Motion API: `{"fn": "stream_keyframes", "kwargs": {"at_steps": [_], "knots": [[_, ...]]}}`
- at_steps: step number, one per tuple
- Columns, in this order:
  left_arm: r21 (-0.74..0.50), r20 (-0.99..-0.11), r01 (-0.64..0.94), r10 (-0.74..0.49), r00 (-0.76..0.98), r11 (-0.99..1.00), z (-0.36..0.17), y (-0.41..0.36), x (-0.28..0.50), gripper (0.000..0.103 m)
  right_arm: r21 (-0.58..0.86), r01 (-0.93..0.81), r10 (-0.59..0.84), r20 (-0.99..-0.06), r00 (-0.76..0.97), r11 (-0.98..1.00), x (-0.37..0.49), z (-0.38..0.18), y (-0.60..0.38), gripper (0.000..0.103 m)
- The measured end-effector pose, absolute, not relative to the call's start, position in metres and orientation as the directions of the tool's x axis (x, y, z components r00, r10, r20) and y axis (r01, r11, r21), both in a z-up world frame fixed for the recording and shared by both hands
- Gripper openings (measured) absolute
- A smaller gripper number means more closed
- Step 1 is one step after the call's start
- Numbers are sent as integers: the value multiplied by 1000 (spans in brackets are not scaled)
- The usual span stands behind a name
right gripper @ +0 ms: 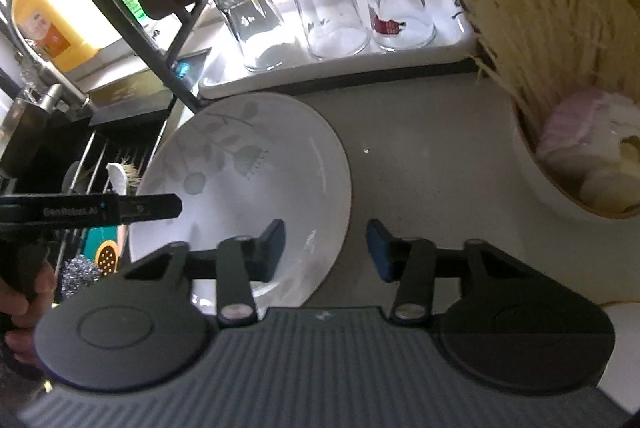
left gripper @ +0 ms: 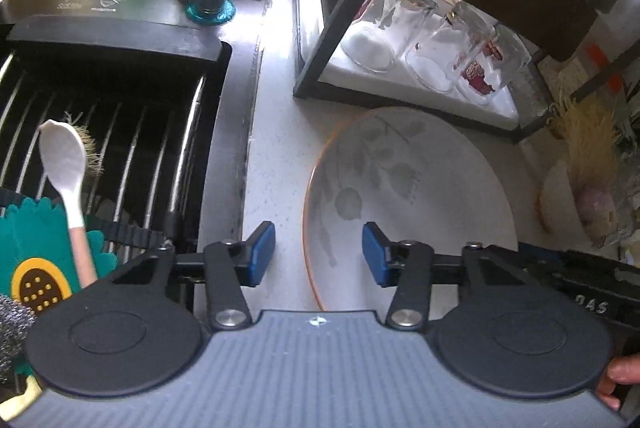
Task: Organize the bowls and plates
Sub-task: 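Close both grippers on the rim of the second leaf-print bowl, then lift the second bowl with both grippers and carry it toward the stack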
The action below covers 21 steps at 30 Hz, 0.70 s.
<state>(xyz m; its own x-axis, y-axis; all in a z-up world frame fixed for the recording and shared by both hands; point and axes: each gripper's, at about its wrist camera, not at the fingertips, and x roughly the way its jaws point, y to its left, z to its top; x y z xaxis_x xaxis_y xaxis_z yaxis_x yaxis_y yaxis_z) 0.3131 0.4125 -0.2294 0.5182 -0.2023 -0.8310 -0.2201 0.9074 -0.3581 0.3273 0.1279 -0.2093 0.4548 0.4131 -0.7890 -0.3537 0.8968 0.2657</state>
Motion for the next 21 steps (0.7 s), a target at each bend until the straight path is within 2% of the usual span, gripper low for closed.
{"fn": "stream_keyframes", "kwargs": {"at_steps": [3,7,21], "knots": [[-339,-837,-194,-201,509,921,-230,413,322,47,267,-344,408,-794,451,900,334,-213,131,44],[-337,-840,-163,-218,498,927,-231,414,334,41,252,-335,387,-811,438,908,340,-219,137,34],[-355,-855,-183,-239,460,917,-231,410,346,40,260,-346,396,-818,417,902,340,-217,138,28]]}}
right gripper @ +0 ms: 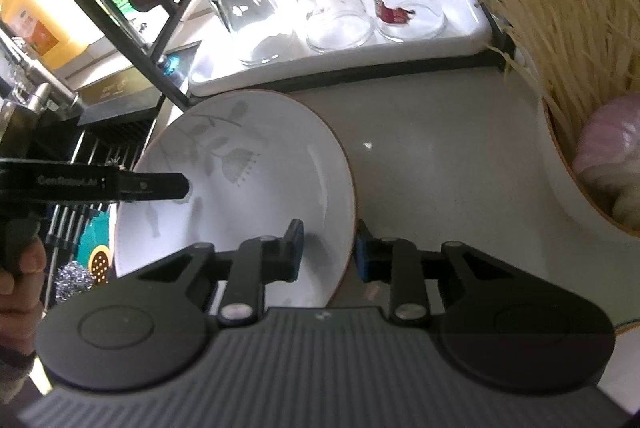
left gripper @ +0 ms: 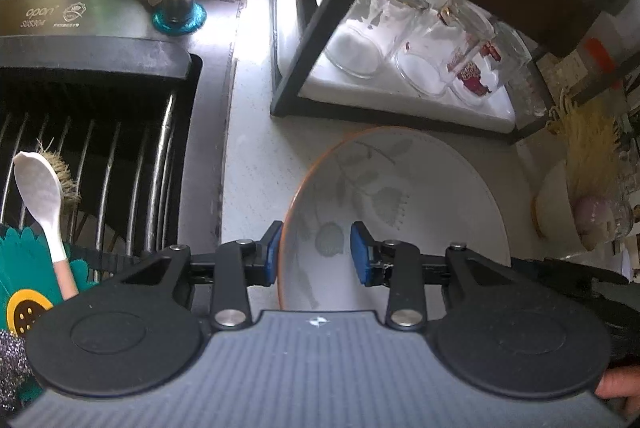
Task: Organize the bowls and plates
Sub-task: 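Lift the second bowl with both grippers and carry it toward the stack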
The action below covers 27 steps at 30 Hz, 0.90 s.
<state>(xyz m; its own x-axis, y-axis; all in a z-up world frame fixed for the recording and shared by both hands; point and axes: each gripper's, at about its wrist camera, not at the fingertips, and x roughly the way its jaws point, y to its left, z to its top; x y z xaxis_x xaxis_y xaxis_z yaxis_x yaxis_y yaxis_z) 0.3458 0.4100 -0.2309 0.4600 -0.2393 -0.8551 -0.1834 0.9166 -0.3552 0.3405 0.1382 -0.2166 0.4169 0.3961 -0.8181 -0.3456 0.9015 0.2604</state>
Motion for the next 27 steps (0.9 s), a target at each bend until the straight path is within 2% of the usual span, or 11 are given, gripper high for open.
{"fn": "stream_keyframes", "kwargs": {"at_steps": [7,27], "knots": [[-404,-840,-196,-278,465,894,-214,405,328,40,263,-347,401,-810,427,900,335,-198,126,28],[-389,-818,-169,-255,515,906,-134,327,285,40,257,-357,423,-729,539,898,287,-136,51,28]]}}
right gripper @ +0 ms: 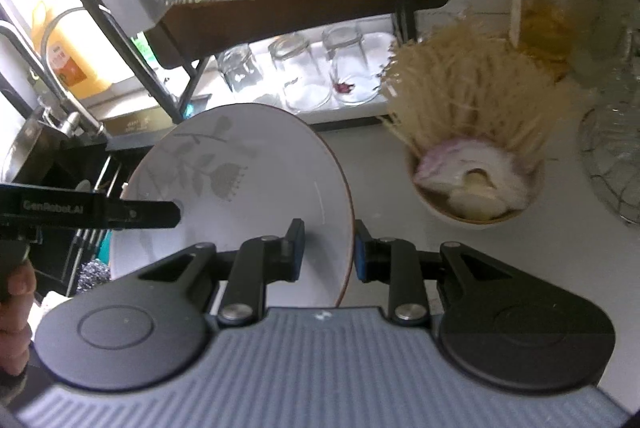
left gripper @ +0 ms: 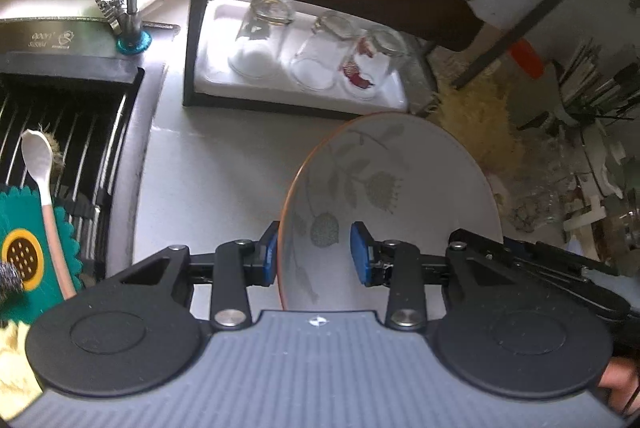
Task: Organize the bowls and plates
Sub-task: 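Lift the second bowl with both grippers and carry it toward the stack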
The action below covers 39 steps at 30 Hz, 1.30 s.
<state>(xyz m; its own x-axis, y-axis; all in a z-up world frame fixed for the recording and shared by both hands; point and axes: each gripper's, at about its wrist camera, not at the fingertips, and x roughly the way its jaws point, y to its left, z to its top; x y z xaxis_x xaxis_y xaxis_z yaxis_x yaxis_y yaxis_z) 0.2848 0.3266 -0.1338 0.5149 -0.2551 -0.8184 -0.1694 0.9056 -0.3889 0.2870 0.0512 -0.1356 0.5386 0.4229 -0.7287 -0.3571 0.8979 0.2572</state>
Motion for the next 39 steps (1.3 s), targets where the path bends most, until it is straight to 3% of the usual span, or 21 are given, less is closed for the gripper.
{"fn": "stream_keyframes", "kwargs": {"at_steps": [23,39], "knots": [[-390,-792,-62,-300,532,919,-118,226,267,40,266,-311,406,-687,603,912,249,-129,-45,28],[-373,-854,-43,-324,407,927,-181,156,272,40,280,-134,304,-754,582,951,229,-186,-104,29]]}}
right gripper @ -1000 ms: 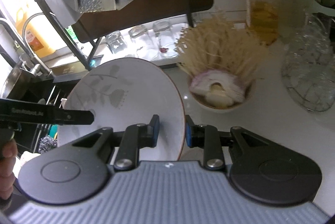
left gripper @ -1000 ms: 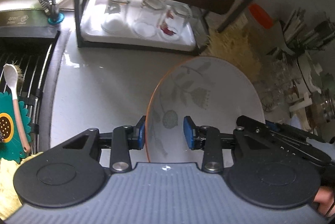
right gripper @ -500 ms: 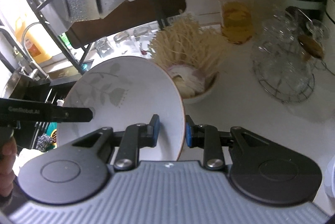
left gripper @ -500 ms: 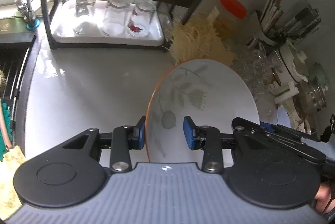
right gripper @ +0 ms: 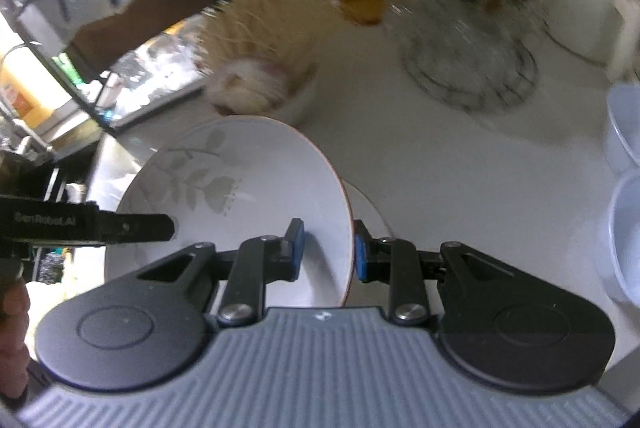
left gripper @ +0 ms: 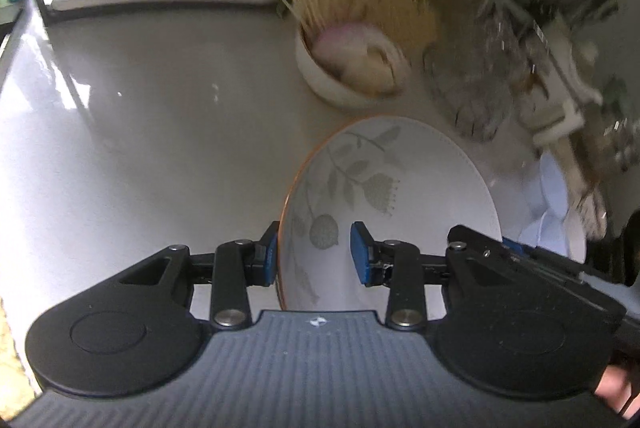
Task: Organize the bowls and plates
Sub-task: 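Lift the second bowl with both grippers and carry it toward the stack, then lower the leaf-print bowl onto the stacked plate and open both grippers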
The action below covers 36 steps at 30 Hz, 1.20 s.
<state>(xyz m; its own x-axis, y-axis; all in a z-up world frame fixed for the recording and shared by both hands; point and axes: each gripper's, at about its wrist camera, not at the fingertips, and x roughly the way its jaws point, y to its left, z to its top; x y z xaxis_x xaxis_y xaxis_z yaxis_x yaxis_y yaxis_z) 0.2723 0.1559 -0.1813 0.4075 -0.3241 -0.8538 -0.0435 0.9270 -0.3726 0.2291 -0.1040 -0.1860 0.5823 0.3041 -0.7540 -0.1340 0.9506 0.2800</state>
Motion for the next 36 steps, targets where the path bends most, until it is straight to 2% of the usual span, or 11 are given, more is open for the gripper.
{"fn": "stream_keyframes", "kwargs": {"at_steps": [14,20,27,36], "knots": [[-343,-880,-9,-318,353,939,-190,140,294,40,314,-112,316,-737,597,943,229,-200,-118,29],[-355,-885,-44,-320,338,934,-189,145,294,42,347,-93,333,-737,589,933,226,-202,-123,29],[-387,-881,-75,-344,325,919,-187,159,288,43,315,-91,301,-723,622,945,223,-190,-125,29],[-401,-849,-34,-358,388,915,-160,170,279,43,288,-94,279,-714,642,953,215,-176,-120,29]]}}
